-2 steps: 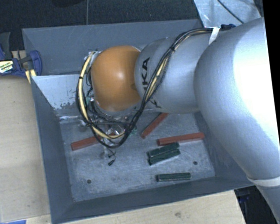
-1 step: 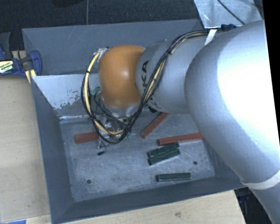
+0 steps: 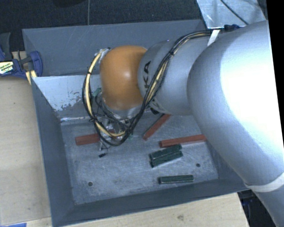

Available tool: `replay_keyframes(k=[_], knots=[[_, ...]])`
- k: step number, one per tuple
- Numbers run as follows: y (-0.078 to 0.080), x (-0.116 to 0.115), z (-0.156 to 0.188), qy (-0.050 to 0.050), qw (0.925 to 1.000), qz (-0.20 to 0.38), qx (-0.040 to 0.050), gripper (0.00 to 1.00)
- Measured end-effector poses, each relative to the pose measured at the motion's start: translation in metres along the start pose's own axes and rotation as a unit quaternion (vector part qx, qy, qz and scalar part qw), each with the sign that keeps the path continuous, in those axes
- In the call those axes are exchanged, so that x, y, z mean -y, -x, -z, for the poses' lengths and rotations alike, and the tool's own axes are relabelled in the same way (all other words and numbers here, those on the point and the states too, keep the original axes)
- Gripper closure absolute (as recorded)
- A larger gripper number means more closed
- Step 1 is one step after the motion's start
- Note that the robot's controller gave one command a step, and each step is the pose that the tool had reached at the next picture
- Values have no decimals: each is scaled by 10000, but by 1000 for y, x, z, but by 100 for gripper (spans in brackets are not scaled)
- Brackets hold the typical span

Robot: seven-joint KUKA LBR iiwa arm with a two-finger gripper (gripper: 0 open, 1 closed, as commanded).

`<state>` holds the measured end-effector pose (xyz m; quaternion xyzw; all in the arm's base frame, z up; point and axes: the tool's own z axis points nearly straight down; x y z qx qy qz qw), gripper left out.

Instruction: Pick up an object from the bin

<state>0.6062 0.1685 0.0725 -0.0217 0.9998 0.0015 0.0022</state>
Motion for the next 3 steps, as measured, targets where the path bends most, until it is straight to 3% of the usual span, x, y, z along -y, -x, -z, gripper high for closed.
replay_keyframes(k=[1, 3], knots=[[-1, 1, 34, -13, 10000, -1, -21, 100], [2, 0, 52, -4, 10000, 0, 21, 100]])
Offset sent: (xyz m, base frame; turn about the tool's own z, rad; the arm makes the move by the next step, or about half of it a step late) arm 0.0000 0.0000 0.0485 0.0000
